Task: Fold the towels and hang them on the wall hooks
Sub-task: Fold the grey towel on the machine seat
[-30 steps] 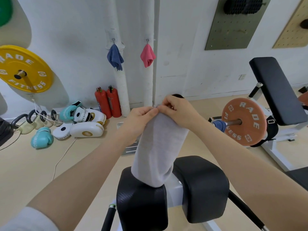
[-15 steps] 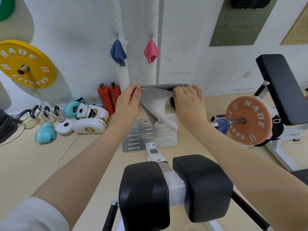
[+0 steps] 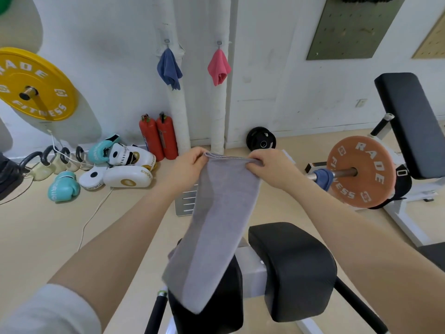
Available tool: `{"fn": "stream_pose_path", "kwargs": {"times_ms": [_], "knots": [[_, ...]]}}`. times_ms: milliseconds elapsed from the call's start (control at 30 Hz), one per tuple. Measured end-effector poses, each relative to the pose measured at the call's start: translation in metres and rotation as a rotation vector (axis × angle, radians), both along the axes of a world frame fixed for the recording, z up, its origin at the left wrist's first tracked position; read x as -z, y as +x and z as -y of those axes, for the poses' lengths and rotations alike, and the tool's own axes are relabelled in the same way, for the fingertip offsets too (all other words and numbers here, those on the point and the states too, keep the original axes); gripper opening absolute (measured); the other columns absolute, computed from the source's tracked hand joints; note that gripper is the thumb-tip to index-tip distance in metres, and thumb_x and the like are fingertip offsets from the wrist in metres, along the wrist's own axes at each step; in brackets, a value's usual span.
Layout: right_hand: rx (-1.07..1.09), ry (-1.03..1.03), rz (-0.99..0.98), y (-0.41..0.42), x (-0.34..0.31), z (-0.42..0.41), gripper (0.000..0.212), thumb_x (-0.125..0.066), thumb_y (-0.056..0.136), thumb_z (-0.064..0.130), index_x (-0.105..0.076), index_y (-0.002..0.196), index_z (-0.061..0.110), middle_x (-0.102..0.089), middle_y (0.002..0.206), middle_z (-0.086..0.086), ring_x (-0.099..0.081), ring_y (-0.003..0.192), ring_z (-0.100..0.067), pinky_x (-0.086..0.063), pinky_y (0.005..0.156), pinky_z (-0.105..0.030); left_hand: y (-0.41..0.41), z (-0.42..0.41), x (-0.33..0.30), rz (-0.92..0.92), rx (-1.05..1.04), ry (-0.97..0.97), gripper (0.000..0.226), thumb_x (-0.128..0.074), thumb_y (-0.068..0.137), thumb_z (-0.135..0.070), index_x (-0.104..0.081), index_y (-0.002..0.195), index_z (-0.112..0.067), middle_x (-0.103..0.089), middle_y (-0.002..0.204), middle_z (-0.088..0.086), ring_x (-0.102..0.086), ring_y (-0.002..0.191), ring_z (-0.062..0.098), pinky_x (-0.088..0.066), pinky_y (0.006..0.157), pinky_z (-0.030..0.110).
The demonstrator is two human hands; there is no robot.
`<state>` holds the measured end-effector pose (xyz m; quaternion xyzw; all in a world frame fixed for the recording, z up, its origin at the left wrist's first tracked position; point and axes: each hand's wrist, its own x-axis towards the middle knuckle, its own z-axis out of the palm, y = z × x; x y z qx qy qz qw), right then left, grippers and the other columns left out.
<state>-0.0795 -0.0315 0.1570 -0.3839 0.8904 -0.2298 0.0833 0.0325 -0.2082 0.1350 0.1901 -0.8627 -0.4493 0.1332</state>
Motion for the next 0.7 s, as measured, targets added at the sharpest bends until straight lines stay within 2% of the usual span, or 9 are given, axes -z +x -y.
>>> {"fn": "stream_pose_path", "kwargs": {"times_ms": [67,167,267,333,433,467,533,633,700], "knots": [[0.032,-0.127,-0.03,0.002,0.003,0.01,0.017,-0.052,0.087,0.016,-0.065,0.092,0.006,-0.065,0.085,-0.01,-0.057,0.084,-0.026,-0.042,0.068,-0.032,-0.004,0.006,-0.003,-0.054,-0.063,-0.018,0.019,-0.041,0.098,-0.022,-0.06,0.099,-0.019,-0.059,0.09,-0.001,-0.051,0.081,0.014,-0.038,0.07,0.028],[0.003,-0.26,-0.126,0.006,0.005,0.022,0.015,-0.058,0.085,0.01,-0.07,0.094,0.006,-0.061,0.11,-0.007,-0.051,0.105,-0.021,-0.043,0.078,-0.03,-0.007,0.019,-0.002,-0.169,-0.13,0.068,0.017,-0.042,0.098,-0.023,-0.059,0.096,-0.024,-0.058,0.09,-0.003,-0.05,0.084,0.013,-0.04,0.076,0.028],[-0.036,-0.278,-0.298,0.009,0.008,0.025,0.01,-0.063,0.083,0.01,-0.072,0.082,0.005,-0.046,0.136,-0.01,-0.046,0.116,-0.024,-0.048,0.073,-0.034,0.0,0.026,0.003,-0.236,-0.092,0.272,0.023,-0.042,0.098,-0.02,-0.06,0.092,-0.033,-0.062,0.096,-0.005,-0.055,0.093,0.013,-0.047,0.089,0.032],[-0.063,-0.221,-0.303,0.009,0.014,0.023,0.01,-0.063,0.083,0.011,-0.072,0.082,0.006,-0.041,0.143,-0.01,-0.047,0.117,-0.024,-0.047,0.078,-0.034,0.008,0.028,0.013,-0.189,-0.072,0.295,0.024,-0.042,0.098,-0.021,-0.06,0.093,-0.036,-0.062,0.098,-0.005,-0.055,0.094,0.013,-0.047,0.091,0.033],[-0.083,-0.033,-0.228,0.018,0.033,0.015,0.017,-0.062,0.085,0.023,-0.072,0.096,0.016,-0.057,0.127,0.003,-0.04,0.121,-0.023,-0.03,0.099,-0.034,0.025,0.02,0.038,-0.124,-0.045,0.339,0.022,-0.039,0.099,-0.017,-0.059,0.096,-0.026,-0.06,0.1,0.002,-0.052,0.096,0.016,-0.043,0.094,0.035],[-0.091,0.052,-0.202,0.024,0.04,0.012,0.018,-0.061,0.085,0.027,-0.071,0.098,0.02,-0.061,0.119,0.007,-0.038,0.12,-0.021,-0.023,0.096,-0.032,0.033,0.015,0.047,-0.093,-0.037,0.348,0.023,-0.038,0.099,-0.016,-0.059,0.095,-0.025,-0.06,0.1,0.003,-0.052,0.096,0.016,-0.042,0.095,0.035],[-0.17,0.221,-0.073,0.038,0.053,0.003,0.017,-0.059,0.085,0.031,-0.067,0.098,0.022,-0.06,0.102,0.007,-0.044,0.11,-0.018,-0.023,0.086,-0.028,0.053,0.002,0.069,-0.001,-0.022,0.353,0.026,-0.038,0.099,-0.013,-0.059,0.091,-0.025,-0.06,0.098,0.001,-0.052,0.095,0.015,-0.039,0.091,0.03],[-0.321,0.356,0.232,0.062,0.079,-0.015,0.014,-0.063,0.084,0.023,-0.052,0.093,0.019,-0.047,0.08,0.011,-0.046,0.077,-0.011,-0.029,0.059,-0.011,0.088,-0.021,0.1,0.152,-0.012,0.343,0.031,-0.036,0.096,-0.004,-0.057,0.084,-0.024,-0.057,0.085,-0.004,-0.047,0.086,0.012,-0.036,0.077,0.022],[-0.348,0.365,0.372,0.081,0.1,-0.027,0.024,-0.063,0.082,0.018,-0.043,0.095,0.019,-0.044,0.079,0.01,-0.043,0.076,-0.013,-0.031,0.058,-0.014,0.11,-0.039,0.115,0.249,-0.015,0.305,0.03,-0.035,0.095,-0.003,-0.057,0.083,-0.019,-0.055,0.082,-0.005,-0.046,0.081,0.012,-0.035,0.072,0.018]]}}
